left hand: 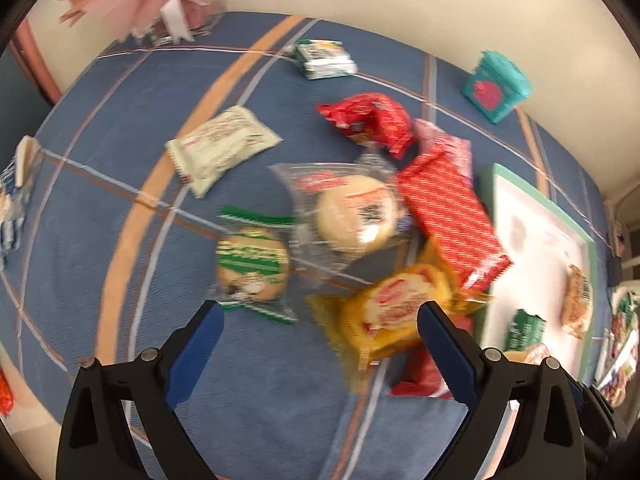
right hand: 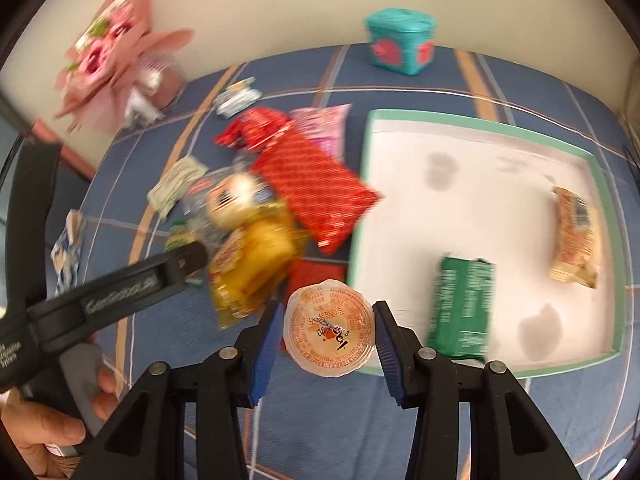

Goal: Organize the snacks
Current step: 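Carry the jelly cup toward the white tray with the right tool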

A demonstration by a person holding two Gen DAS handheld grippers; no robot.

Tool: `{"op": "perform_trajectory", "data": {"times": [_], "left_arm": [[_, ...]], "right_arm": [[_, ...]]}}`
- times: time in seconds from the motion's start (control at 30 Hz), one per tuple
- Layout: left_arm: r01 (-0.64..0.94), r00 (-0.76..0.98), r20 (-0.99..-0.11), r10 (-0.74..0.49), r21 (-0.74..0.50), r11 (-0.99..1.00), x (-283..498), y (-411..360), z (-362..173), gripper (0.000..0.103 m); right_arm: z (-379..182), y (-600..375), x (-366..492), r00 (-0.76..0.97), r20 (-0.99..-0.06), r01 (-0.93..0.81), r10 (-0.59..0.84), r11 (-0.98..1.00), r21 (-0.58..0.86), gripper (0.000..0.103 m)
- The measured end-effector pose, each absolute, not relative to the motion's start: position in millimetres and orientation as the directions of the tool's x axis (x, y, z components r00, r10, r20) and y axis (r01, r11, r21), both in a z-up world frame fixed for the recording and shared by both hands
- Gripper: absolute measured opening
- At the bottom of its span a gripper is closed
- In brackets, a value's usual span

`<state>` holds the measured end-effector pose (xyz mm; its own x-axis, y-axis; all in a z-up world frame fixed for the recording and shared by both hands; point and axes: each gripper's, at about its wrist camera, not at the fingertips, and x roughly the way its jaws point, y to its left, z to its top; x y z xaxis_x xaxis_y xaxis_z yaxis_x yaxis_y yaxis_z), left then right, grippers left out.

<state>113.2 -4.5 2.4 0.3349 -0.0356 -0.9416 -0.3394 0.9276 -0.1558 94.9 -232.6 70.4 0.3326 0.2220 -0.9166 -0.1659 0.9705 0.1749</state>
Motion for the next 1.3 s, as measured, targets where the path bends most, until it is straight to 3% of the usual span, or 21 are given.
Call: {"op": "perform_trajectory", "data": {"times": [0.27,0.83,1.13,1.3], "left_arm": [[-0.348,0.374,-0.918,-0.130,-0.269,0.898,124.9,-22.4,0.0,0.097],[-0.415,0.308,-0.929,-0.206,-0.325,0.850,133.7,-26.3,-39.5,0.097],[-0.287,0.349,-0.937,-0.008,-0.115,0.951,141.7,-50.1,-3.5,0.097],[-0.213,0.347,-0.938,-0.006,-0.084,0.973,148.2,-72.3,-3.7,0.097]], "right_arm": [[73.5,-268.8,101.9,0.355,-0.911,-0.074,0.209,0.978,0.195,0.048],[72.6,-270.2,103.2,0.354,-0.911,-0.074,0.211,0.977,0.198,0.048],[74.1,-271.4,103.4,0.356,-0.909,-0.071,0.217,0.976,0.206,0.048],[73.7,-273.3,103.5,0.352,-0.909,-0.068,0.224,0.974,0.214,0.048]]}}
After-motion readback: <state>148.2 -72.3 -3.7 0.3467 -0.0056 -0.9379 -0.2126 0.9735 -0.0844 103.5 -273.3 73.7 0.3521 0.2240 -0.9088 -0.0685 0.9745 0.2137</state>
